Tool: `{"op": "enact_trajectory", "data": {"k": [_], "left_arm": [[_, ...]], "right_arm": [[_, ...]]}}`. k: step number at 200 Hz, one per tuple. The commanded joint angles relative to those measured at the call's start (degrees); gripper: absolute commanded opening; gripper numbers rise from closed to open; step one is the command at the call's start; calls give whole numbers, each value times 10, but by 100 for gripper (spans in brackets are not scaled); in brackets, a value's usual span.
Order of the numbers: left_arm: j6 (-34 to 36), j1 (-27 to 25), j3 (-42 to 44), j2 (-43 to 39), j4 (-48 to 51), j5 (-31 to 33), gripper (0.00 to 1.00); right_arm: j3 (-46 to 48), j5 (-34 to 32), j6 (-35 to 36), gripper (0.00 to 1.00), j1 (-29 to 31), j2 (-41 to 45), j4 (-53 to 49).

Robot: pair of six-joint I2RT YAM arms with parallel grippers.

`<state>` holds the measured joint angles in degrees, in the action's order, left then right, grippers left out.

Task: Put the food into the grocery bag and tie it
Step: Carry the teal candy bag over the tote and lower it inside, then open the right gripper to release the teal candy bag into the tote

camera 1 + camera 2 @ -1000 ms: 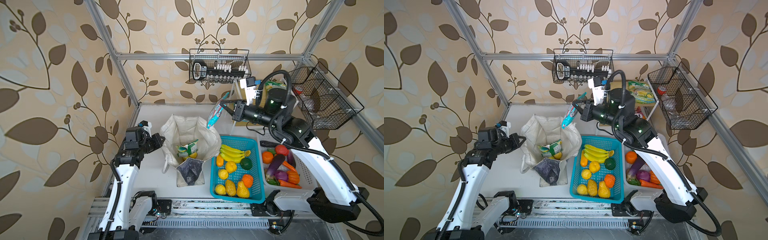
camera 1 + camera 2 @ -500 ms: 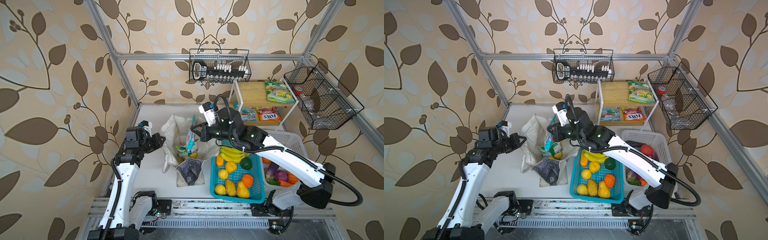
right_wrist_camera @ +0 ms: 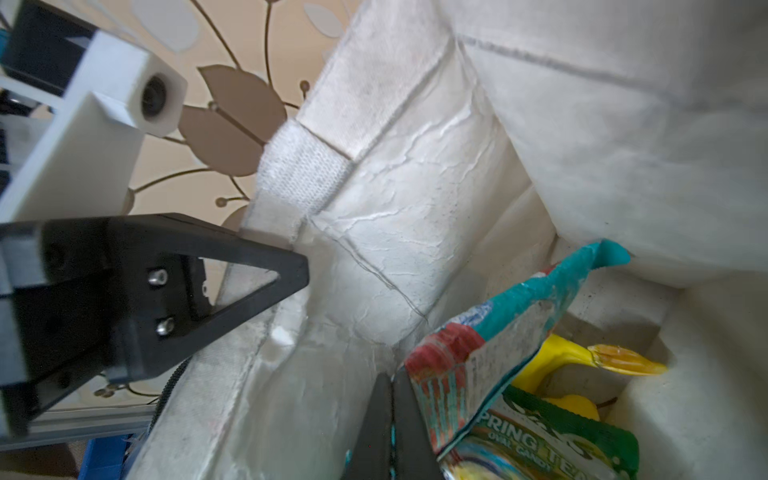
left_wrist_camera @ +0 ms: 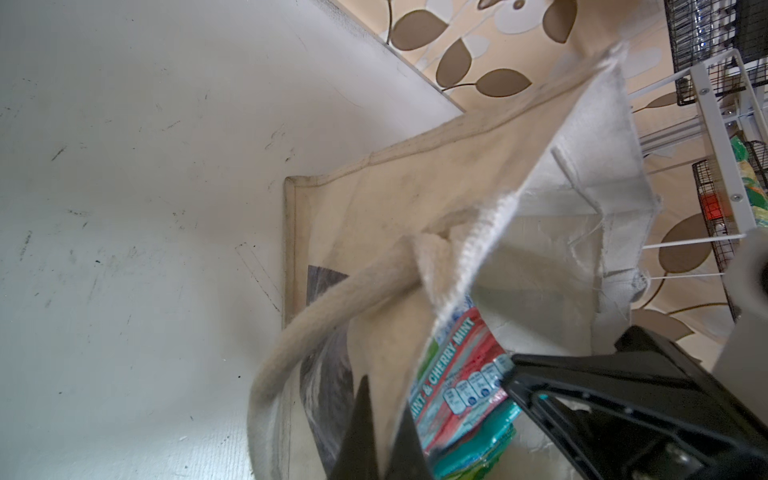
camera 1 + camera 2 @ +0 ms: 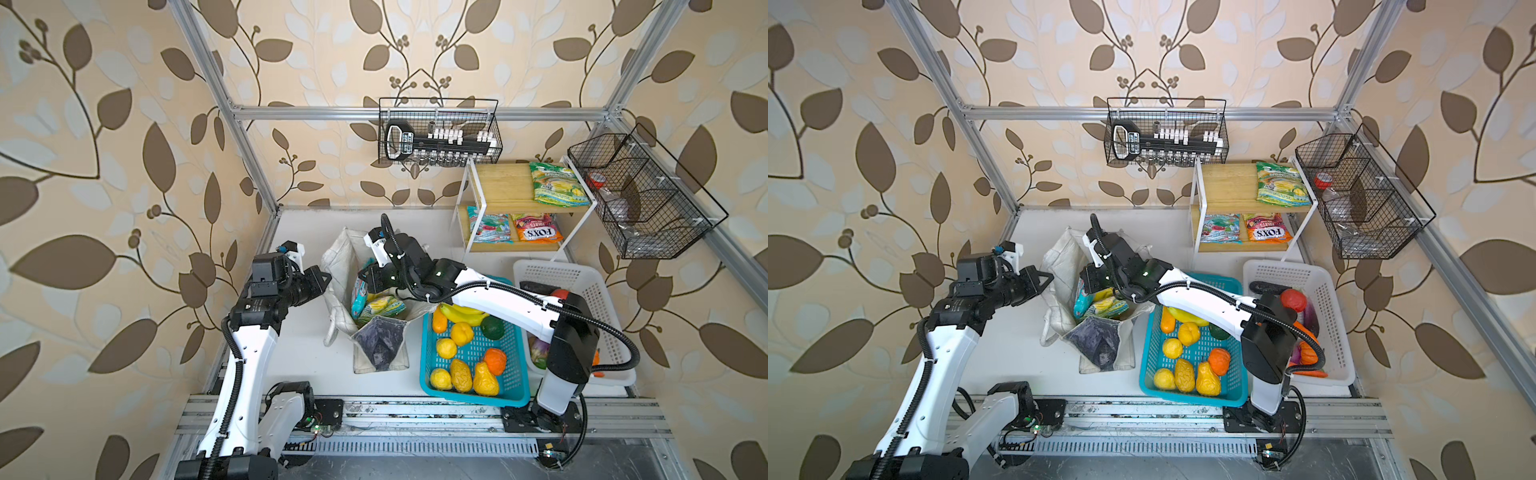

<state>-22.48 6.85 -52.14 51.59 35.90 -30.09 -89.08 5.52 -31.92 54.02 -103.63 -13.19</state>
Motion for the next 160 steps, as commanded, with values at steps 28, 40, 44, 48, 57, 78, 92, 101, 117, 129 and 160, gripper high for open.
{"op": "enact_trajectory", "data": {"k": [28,40,44,48,57,78,92,101,117,129,160], "left_arm": [[3,8,2,-4,-22,-23,0],[2,7,0,1,-21,-26,0],[2,7,-1,2,-21,-28,0],[2,7,-1,3,-21,-30,0],[2,7,-1,2,-22,-32,0],[5,8,-2,-1,-17,-23,0],[9,7,-3,-8,-16,-20,0],[10,7,-1,-12,-18,-16,0],[14,8,-1,-11,-14,1,0],[18,7,-5,-7,-8,3,0],[19,7,-6,-1,-9,-1,0]], "right_arm": [[33,-40,-3,0,16,-5,31],[50,-39,-3,0,16,-1,34],[54,-42,-4,0,15,-1,31],[58,-46,-2,0,15,-1,26],[63,-54,1,0,15,0,16],[80,-66,8,0,15,2,-1],[96,-75,15,0,14,4,-4],[101,-81,23,0,14,4,-12],[115,-99,27,0,14,4,-17],[126,-111,29,0,13,3,-17],[132,-131,38,0,13,1,-33]]}}
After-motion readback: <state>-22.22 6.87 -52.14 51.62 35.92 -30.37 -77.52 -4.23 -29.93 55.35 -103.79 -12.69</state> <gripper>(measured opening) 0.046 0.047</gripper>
